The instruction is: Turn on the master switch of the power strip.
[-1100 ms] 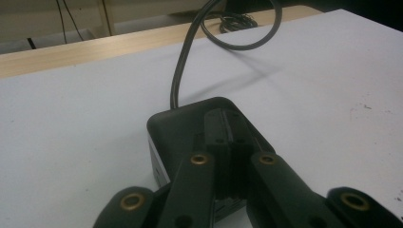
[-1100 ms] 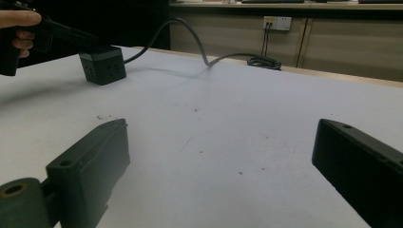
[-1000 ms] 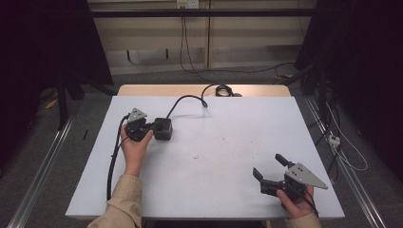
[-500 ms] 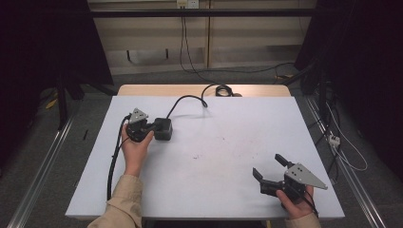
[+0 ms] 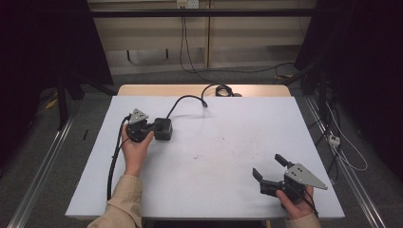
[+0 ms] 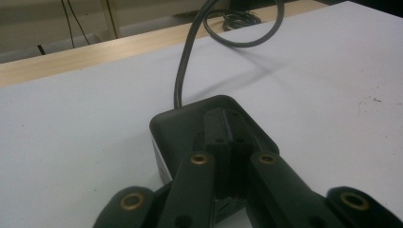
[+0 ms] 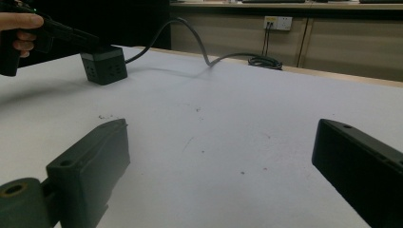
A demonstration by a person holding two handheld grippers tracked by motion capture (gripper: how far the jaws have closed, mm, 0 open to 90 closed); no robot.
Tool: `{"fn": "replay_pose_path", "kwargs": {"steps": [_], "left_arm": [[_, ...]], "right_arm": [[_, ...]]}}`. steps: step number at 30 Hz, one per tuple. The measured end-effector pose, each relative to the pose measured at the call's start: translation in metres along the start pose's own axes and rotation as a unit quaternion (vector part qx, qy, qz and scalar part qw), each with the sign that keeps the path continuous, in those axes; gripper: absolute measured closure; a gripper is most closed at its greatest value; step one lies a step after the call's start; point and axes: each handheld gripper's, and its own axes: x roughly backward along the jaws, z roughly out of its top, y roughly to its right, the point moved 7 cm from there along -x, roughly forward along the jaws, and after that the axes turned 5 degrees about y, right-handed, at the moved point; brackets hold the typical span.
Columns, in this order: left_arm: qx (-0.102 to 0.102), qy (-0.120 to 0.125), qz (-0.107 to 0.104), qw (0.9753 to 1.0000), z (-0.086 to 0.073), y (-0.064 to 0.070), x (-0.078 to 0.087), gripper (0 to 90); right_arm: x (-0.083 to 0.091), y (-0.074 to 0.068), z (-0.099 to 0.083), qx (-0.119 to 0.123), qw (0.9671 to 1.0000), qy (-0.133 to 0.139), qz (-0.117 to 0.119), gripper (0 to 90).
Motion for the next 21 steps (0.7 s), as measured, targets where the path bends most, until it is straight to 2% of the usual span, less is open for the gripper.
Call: {"fn": "replay_pose_path", "kwargs": {"steps": [2,5,8,21], "left_arm": [[0.006,0.002,0.002,1.0,0.0003,0.0004,-0.0004,90.0],[-0.005,-0.004,0.007,1.0,0.0006,0.0009,-0.0001,90.0],[0.003,-0.002,0.005,1.0,0.0003,0.0008,-0.0001,90.0],[0.004,-0.006,0.008,0.9999,0.0003,0.0014,-0.0003,90.0]], "right_arm": [[-0.0003,-0.0001,0.0,0.001,1.0,0.0,0.0,4.9],[-0.0006,-0.0005,-0.0002,0.003,1.0,0.0,0.001,4.8],[-0.0005,-0.0008,-0.0002,0.003,1.0,-0.001,0.001,4.8],[-0.0002,-0.0008,-0.0002,0.002,1.0,0.0,0.002,4.9]]}}
